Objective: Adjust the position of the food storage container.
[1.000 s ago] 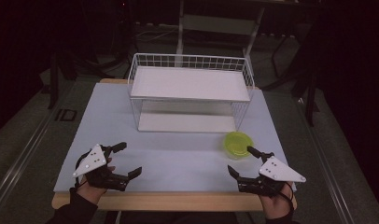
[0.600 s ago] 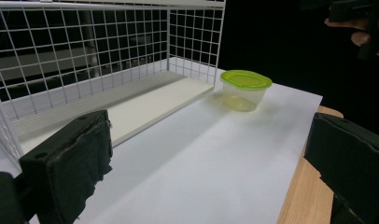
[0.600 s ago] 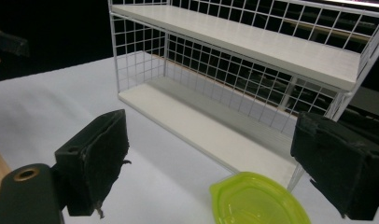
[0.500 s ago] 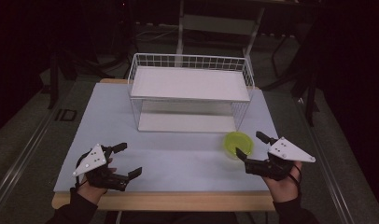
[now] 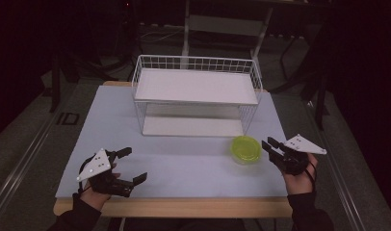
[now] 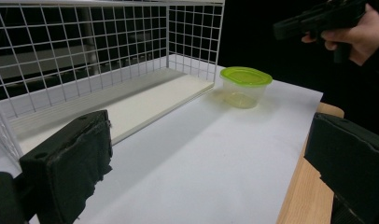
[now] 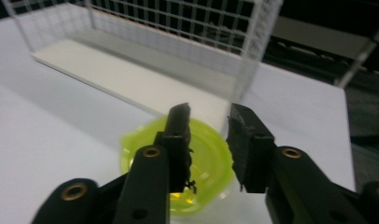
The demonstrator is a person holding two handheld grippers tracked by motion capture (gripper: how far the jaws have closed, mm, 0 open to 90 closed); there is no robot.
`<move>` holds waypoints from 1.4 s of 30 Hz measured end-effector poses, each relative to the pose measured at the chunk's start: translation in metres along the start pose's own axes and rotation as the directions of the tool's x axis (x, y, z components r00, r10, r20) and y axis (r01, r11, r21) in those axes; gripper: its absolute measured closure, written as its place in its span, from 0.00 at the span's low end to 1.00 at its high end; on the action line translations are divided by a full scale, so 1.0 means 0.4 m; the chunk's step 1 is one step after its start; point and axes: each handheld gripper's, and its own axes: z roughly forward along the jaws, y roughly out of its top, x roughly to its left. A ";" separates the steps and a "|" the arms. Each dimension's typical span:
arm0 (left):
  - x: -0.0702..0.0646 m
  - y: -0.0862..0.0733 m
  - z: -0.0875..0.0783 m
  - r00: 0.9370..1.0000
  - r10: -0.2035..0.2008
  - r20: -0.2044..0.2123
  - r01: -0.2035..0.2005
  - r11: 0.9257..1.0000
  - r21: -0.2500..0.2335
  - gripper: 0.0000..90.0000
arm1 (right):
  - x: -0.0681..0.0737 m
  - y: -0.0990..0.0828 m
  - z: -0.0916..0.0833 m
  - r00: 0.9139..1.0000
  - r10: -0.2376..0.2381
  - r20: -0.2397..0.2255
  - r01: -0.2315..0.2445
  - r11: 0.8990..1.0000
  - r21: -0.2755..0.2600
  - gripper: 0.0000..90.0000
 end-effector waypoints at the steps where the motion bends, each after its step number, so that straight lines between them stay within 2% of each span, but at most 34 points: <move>1: 0.000 0.000 0.001 1.000 0.000 0.000 0.000 1.000 0.001 0.02 | -0.010 -0.007 0.006 1.000 0.015 -0.001 -0.015 1.000 0.021 0.85; 4: -0.002 -0.001 0.002 1.000 0.011 0.000 -0.011 1.000 0.007 0.02 | -0.035 -0.023 0.022 0.999 0.037 0.013 -0.038 0.997 0.068 0.97; 6: -0.003 -0.001 0.003 1.000 0.008 0.005 -0.008 1.000 0.007 0.02 | -0.048 -0.033 0.032 0.999 0.038 0.035 -0.041 0.995 0.093 1.00; 11: -0.003 0.000 0.003 1.000 0.004 0.009 -0.004 1.000 0.004 0.02 | -0.074 -0.063 0.063 0.996 0.049 0.068 -0.059 0.986 0.157 1.00; 17: -0.003 -0.001 0.003 1.000 0.002 0.012 -0.002 1.000 0.004 0.02 | -0.098 -0.098 0.094 0.992 0.092 0.092 -0.107 0.977 0.185 1.00; 19: -0.003 0.000 0.004 1.000 0.001 0.013 -0.001 1.000 0.004 0.02 | -0.111 -0.110 0.106 0.988 0.127 0.089 -0.142 0.972 0.188 1.00; 23: -0.005 0.000 0.003 1.000 0.004 0.012 -0.004 1.000 0.007 0.02 | -0.120 -0.123 0.129 0.988 0.128 0.089 -0.144 0.966 0.212 1.00; 28: -0.004 0.000 0.004 1.000 0.004 0.012 -0.005 1.000 0.008 0.02 | -0.113 -0.142 0.167 0.988 0.138 0.065 -0.150 0.953 0.263 1.00; 33: -0.006 0.001 0.003 1.000 0.007 0.013 -0.007 1.000 0.006 0.02 | -0.103 -0.164 0.199 0.982 0.189 0.016 -0.184 0.936 0.301 1.00; 38: -0.004 0.000 0.003 1.000 0.006 0.012 -0.006 1.000 0.006 0.02 | -0.083 -0.162 0.209 0.980 0.198 -0.033 -0.179 0.936 0.302 1.00; 42: -0.005 0.001 0.003 1.000 0.008 0.012 -0.008 1.000 0.006 0.02 | -0.061 -0.162 0.221 0.981 0.182 -0.065 -0.152 0.935 0.319 1.00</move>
